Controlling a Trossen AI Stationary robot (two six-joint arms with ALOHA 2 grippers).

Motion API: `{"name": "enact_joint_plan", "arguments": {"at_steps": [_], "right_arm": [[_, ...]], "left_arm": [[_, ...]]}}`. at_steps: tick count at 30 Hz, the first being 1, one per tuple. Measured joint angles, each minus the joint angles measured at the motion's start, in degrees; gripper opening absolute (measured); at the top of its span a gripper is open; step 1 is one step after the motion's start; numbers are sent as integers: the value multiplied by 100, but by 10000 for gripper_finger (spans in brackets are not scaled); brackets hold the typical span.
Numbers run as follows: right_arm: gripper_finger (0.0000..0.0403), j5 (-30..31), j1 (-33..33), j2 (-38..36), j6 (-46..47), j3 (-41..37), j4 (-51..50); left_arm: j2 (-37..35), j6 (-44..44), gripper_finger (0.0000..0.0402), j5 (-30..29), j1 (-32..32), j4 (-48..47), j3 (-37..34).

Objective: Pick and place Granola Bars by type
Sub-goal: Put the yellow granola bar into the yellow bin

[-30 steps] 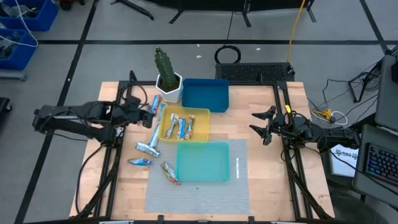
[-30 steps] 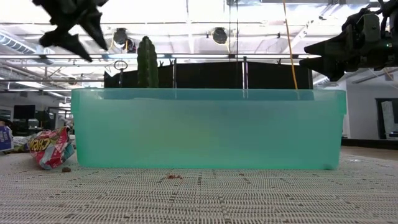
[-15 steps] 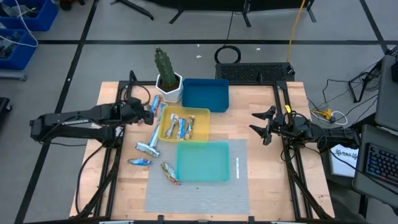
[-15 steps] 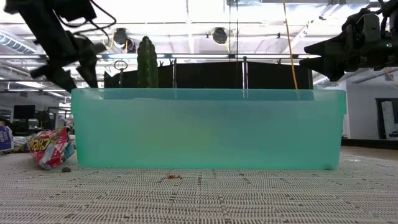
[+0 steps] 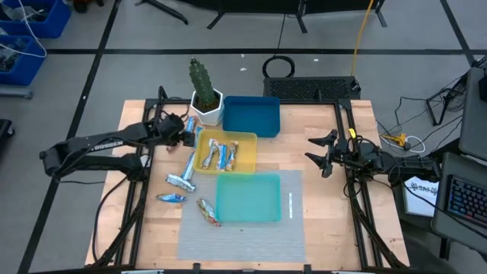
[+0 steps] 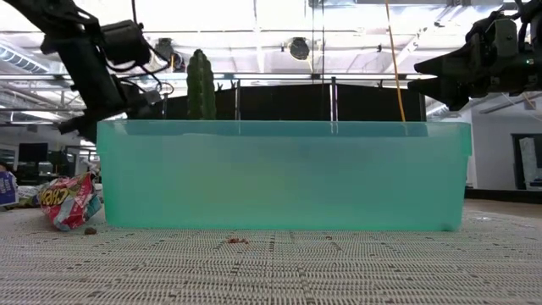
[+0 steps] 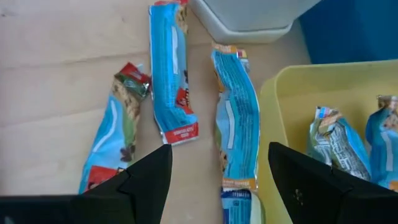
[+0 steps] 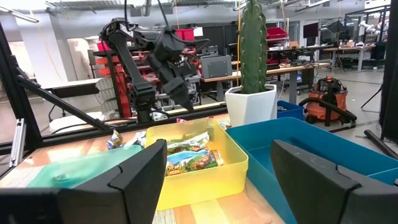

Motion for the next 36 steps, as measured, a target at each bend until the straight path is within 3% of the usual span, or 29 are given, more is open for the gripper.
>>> {"name": "enact_joint_plan", "arguments": {"at_steps": [15,36], "right_arm": [[279,0,-1,0,0,-1,1],[279,0,-2,0,0,-1,0]], "left_arm": [[402,-478,271,984,96,48,-400],[645,47,271,796,12,624,-446]]}}
